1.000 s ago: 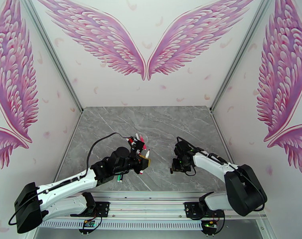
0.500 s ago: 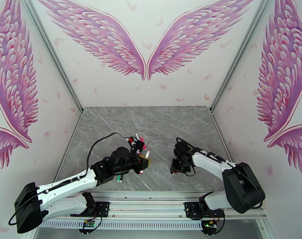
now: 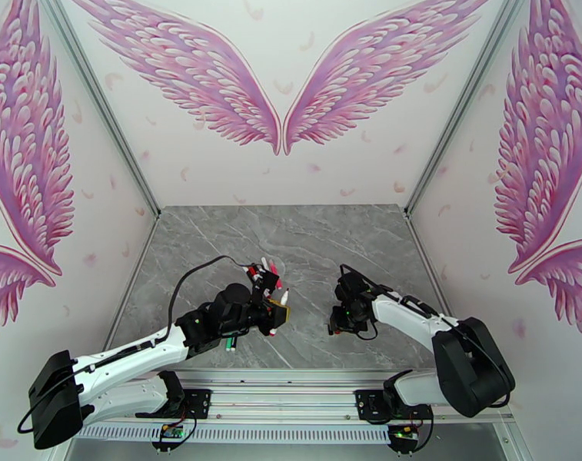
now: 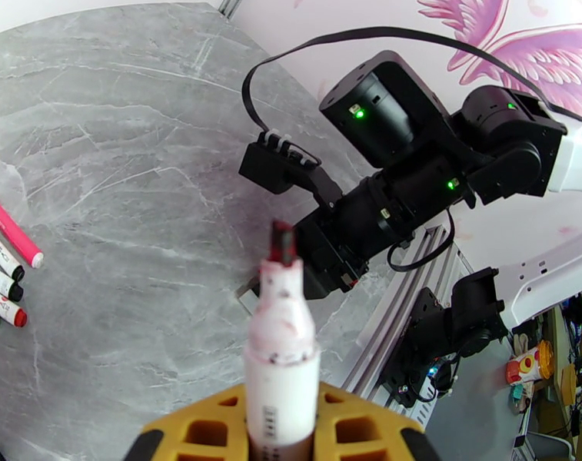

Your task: Open the pen caps

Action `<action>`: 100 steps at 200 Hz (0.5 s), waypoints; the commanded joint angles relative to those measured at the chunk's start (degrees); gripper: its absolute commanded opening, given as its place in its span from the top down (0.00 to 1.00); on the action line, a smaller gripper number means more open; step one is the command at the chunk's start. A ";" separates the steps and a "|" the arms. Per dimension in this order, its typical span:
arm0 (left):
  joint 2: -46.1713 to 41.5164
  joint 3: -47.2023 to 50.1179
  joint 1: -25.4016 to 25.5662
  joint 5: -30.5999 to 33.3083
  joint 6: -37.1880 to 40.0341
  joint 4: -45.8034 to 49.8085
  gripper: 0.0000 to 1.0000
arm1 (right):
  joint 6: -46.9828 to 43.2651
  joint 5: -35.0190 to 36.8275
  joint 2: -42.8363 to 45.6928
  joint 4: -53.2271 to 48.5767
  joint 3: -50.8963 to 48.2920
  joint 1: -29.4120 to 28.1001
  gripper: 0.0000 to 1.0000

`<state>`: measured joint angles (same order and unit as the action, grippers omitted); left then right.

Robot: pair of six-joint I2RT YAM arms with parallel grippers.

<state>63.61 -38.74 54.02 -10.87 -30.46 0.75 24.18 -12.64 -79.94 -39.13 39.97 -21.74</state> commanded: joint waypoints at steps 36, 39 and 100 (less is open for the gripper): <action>-0.11 -1.09 0.03 -0.02 -0.39 0.66 0.85 | 1.03 -1.09 1.49 0.14 -1.12 -0.25 0.74; -0.08 -1.11 0.03 0.05 -0.39 0.73 0.86 | 1.04 -1.15 1.53 0.14 -1.19 -0.33 0.74; -0.03 -0.90 0.03 0.07 -0.46 0.42 0.85 | 1.48 -1.85 2.37 -0.03 -1.21 -0.57 0.67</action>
<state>63.64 -38.74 54.02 -10.87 -30.65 0.75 24.60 -13.54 -78.74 -39.16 39.38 -21.80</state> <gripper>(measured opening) 0.195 0.313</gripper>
